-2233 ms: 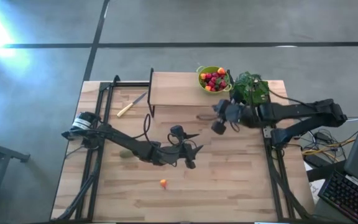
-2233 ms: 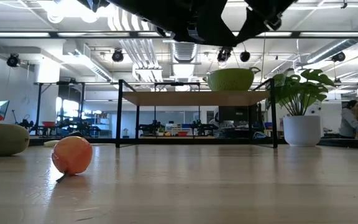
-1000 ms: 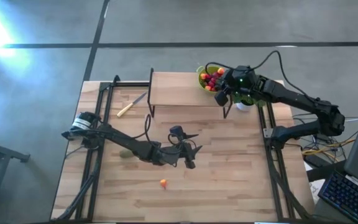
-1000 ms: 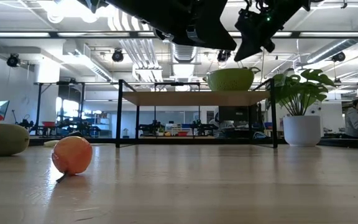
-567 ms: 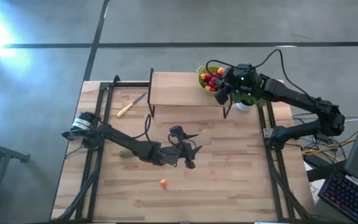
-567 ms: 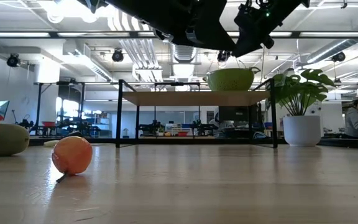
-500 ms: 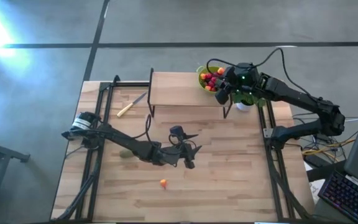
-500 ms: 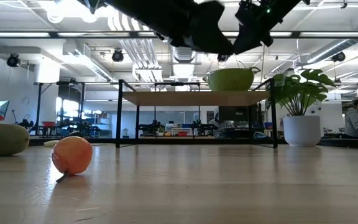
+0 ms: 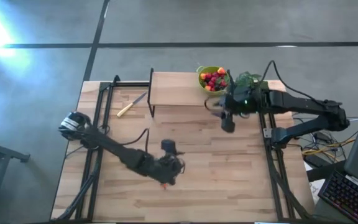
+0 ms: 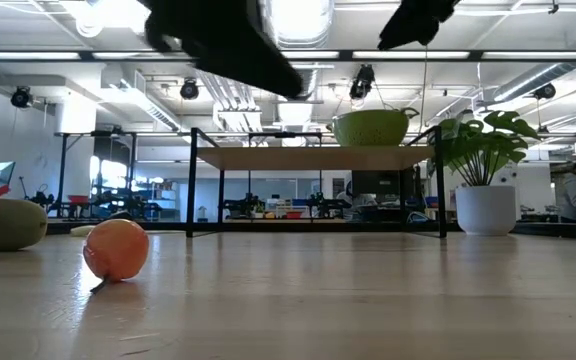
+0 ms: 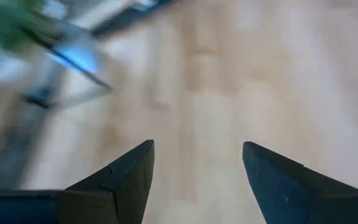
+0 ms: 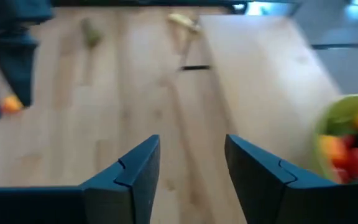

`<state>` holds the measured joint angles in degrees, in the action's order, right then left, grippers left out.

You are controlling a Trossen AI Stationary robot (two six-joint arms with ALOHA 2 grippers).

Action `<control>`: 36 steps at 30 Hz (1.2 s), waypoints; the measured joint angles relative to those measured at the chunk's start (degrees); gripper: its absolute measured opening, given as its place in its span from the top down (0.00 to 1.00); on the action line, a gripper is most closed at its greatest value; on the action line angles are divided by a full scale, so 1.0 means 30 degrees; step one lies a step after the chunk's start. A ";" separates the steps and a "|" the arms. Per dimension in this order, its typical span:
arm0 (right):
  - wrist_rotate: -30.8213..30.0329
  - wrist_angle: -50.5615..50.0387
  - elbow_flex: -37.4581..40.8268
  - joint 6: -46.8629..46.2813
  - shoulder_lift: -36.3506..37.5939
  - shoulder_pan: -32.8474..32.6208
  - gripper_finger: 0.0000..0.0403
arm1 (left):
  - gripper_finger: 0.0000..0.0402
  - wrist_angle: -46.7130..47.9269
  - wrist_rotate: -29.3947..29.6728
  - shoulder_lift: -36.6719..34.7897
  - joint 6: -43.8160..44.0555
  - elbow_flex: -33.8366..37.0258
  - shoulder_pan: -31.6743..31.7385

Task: Build produce basket
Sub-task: Put the pear into the green basket

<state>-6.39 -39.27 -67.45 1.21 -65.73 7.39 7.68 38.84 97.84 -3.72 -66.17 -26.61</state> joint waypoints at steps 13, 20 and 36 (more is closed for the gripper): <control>-0.1428 -0.0296 0.0578 -0.0893 0.0160 -0.3639 0.63 | 0.38 0.5064 -0.8815 -0.0225 0.2847 0.0000 -0.2299; -0.1435 -0.0277 0.0585 -0.1281 0.0167 -0.3631 0.58 | 0.38 0.5949 -0.9080 -0.0225 0.0677 0.0000 -0.2454; -0.1435 -0.0234 0.0592 -0.1412 0.0167 -0.3624 0.52 | 0.38 0.5603 -0.9508 0.1699 -0.2688 0.0890 -0.1591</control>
<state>-10.70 -39.97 -65.67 -3.03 -65.23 -3.49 24.49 10.31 102.94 -11.78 -63.50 -31.39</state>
